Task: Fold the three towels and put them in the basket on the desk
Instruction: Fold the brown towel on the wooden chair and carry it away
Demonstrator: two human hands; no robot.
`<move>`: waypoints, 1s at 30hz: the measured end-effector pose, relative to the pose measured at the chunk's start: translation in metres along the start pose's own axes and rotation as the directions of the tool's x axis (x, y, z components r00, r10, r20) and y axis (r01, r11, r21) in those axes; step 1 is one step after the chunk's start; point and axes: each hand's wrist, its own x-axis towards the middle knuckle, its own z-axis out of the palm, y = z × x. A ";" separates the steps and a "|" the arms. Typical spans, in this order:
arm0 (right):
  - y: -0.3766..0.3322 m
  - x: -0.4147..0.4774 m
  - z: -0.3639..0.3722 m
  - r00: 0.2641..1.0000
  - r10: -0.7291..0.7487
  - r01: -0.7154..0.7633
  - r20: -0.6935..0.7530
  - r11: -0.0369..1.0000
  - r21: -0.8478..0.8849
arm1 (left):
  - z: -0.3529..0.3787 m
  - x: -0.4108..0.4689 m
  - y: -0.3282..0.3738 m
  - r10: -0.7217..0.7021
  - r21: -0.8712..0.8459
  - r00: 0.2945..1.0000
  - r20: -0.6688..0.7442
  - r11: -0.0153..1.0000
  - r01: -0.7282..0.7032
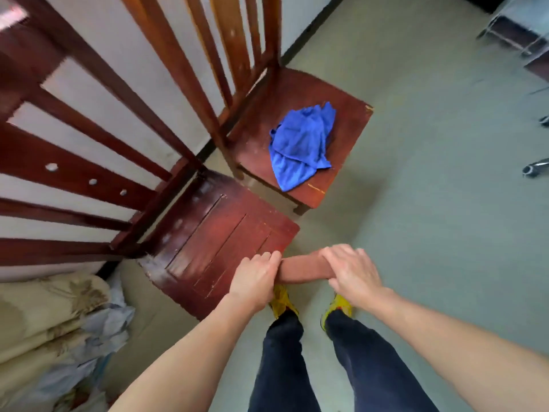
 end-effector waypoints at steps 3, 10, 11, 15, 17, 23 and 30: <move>0.036 -0.068 -0.028 0.985 0.141 -0.137 -0.096 0.989 0.049 | -0.040 -0.001 0.066 0.136 0.151 0.991 -0.002 0.979 -0.134; 0.136 -0.224 -0.048 0.841 0.472 -0.428 -0.262 0.879 0.209 | -0.093 0.011 0.244 0.440 0.392 0.898 0.014 0.823 -0.410; 0.152 -0.246 -0.046 0.806 0.519 -0.464 -0.283 0.852 0.242 | -0.093 0.012 0.271 0.469 0.408 0.883 0.022 0.802 -0.436; 0.228 -0.349 -0.029 0.682 0.645 -0.548 -0.343 0.762 0.345 | -0.091 0.016 0.404 0.616 0.475 0.786 0.048 0.678 -0.561; 0.258 -0.394 -0.028 0.632 0.682 -0.572 -0.367 0.731 0.372 | -0.090 0.016 0.461 0.666 0.490 0.743 0.059 0.630 -0.603; 0.355 -0.549 -0.022 0.368 0.829 -0.692 -0.421 0.546 0.471 | -0.080 0.012 0.673 0.854 0.542 0.506 0.122 0.370 -0.754; 0.455 -0.672 -0.007 0.093 0.902 -0.755 -0.422 0.340 0.561 | -0.056 0.019 0.866 0.934 0.564 0.278 0.223 0.109 -0.819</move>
